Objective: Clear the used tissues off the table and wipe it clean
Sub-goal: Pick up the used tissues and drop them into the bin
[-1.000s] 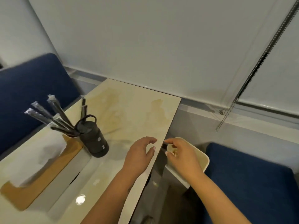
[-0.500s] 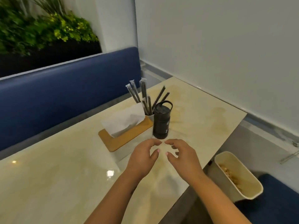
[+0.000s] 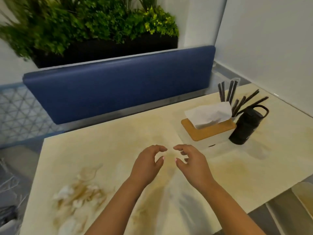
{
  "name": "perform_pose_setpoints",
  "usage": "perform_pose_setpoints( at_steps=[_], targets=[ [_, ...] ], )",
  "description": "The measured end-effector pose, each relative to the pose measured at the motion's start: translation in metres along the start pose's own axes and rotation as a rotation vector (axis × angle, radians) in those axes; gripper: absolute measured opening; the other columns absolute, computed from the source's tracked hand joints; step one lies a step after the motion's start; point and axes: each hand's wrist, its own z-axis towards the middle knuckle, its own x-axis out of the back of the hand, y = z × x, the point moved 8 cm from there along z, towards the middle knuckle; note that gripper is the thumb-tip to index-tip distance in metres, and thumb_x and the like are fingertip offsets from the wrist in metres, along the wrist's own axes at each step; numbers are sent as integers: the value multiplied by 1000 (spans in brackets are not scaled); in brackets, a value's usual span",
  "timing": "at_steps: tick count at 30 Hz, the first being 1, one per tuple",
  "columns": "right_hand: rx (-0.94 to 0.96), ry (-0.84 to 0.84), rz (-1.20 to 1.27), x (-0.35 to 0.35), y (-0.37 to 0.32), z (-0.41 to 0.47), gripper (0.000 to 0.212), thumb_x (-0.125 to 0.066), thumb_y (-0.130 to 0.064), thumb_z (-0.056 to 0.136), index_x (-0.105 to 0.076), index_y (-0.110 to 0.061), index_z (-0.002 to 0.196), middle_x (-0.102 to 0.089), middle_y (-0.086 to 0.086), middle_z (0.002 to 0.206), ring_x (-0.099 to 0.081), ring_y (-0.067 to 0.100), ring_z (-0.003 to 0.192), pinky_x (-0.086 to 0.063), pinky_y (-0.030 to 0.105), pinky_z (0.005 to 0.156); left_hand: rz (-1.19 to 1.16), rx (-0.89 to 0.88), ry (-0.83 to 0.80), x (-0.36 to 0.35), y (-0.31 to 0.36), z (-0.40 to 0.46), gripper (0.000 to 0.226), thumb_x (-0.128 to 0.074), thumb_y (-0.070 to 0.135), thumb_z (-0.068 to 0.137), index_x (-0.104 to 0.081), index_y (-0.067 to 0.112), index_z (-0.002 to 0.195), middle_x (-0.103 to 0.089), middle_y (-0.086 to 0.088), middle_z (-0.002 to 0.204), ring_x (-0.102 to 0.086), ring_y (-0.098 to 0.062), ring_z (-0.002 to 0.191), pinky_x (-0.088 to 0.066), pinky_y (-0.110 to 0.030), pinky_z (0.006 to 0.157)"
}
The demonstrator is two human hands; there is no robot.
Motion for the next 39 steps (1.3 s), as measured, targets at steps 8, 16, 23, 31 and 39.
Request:
perform_pose_setpoints(
  at_steps=[8,16,23,31,39],
  targets=[
    [35,-148,46,-101,-53,-17,34,-64,-12,85,-62,-35,109,-54,-25,106,-54,-1,95,-47,22,85,51,128,104,84,-88,-61,29,-58,14,89,-60,34,110,-55,25,109,-52,-2,108,-46,-27,92],
    [80,-375,-66,-188,-75,-39,36,-63,-14,85,-60,-31,115,-50,-20,113,-46,-4,97,-38,8,81,48,272,199,131,-144,-113,33,-53,7,90,-61,30,112,-55,22,112,-50,0,106,-42,-20,91],
    [45,-593,-319,-263,-73,-55,51,-64,-33,81,-49,-32,130,-41,-7,133,-41,14,123,-42,26,89,33,362,262,149,-180,-151,35,-53,1,88,-62,26,112,-58,17,109,-51,0,103,-36,-12,85],
    [181,-653,-535,-312,-70,-66,46,-48,-12,88,-50,-30,131,-44,0,127,-41,21,116,-39,26,73,35,362,288,155,-198,-171,35,-55,1,86,-63,26,110,-61,13,110,-54,-5,103,-37,-14,87],
    [87,-585,-401,-304,-60,-52,39,-48,4,81,-67,-20,105,-55,1,101,-53,17,88,-28,20,64,29,336,276,159,-202,-159,34,-58,3,86,-62,25,110,-59,14,112,-51,-2,105,-42,-19,92]
  ],
)
